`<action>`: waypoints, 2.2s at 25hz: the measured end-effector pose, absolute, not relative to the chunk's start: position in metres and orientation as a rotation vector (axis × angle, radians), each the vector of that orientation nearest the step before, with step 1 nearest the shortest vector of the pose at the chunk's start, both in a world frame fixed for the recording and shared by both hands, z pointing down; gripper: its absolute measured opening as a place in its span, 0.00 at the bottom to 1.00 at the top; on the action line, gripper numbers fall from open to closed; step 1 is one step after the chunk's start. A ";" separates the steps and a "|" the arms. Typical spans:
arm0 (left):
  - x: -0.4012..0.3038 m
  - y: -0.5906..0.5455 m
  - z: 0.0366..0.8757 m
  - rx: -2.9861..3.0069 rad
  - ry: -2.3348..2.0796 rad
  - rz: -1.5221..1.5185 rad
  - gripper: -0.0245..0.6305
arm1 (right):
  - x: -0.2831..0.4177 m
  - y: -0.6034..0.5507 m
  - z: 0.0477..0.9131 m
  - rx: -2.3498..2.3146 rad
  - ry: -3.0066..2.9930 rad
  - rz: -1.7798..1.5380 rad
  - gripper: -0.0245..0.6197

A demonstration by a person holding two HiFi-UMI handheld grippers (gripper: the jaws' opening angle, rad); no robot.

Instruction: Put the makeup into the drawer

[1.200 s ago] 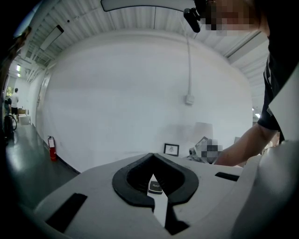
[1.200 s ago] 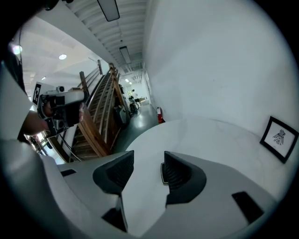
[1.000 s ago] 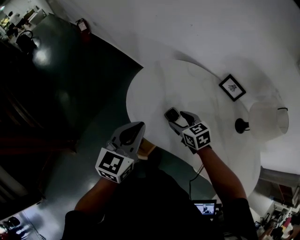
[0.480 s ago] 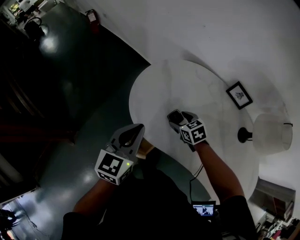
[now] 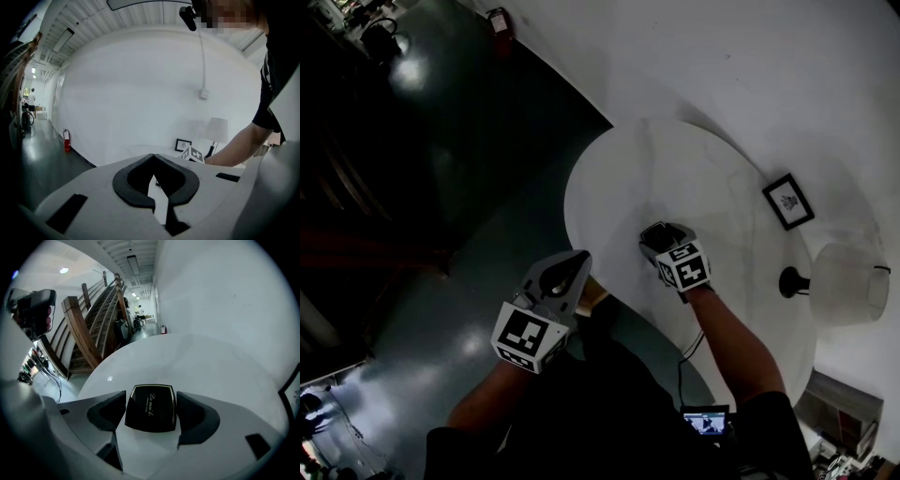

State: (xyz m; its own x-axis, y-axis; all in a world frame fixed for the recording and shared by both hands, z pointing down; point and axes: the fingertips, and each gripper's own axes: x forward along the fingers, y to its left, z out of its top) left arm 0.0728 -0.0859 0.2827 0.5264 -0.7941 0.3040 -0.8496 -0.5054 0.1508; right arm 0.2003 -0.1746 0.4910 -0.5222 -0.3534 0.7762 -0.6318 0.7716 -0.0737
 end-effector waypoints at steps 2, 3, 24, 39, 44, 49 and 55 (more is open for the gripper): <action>0.071 -0.085 0.283 2.484 -1.379 0.279 0.05 | 0.199 -0.175 0.494 0.739 -2.159 0.433 0.48; 0.070 -0.083 0.284 2.482 -1.378 0.277 0.05 | 0.198 -0.175 0.494 0.744 -2.154 0.428 0.48; -0.010 -0.051 0.275 2.519 -1.316 0.248 0.05 | 0.175 -0.147 0.471 0.881 -2.110 0.523 0.48; -0.092 0.010 0.281 2.595 -1.185 0.217 0.05 | 0.073 -0.068 0.413 1.012 -2.213 0.490 0.48; -0.114 0.030 0.288 2.620 -1.139 0.232 0.05 | 0.035 -0.033 0.395 1.026 -2.259 0.482 0.48; -0.125 0.036 0.302 2.629 -1.111 0.261 0.05 | 0.005 0.001 0.392 0.977 -2.292 0.463 0.48; -0.119 0.032 0.316 2.621 -1.107 0.272 0.05 | -0.007 0.027 0.411 0.935 -2.306 0.484 0.48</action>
State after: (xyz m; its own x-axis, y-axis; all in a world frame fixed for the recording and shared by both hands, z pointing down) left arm -0.1194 0.0316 0.3163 0.6881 -0.6697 0.2793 -0.7229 -0.6661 0.1839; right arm -0.0073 0.0270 0.4115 -0.5738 -0.5021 0.6470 -0.7199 0.6859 -0.1063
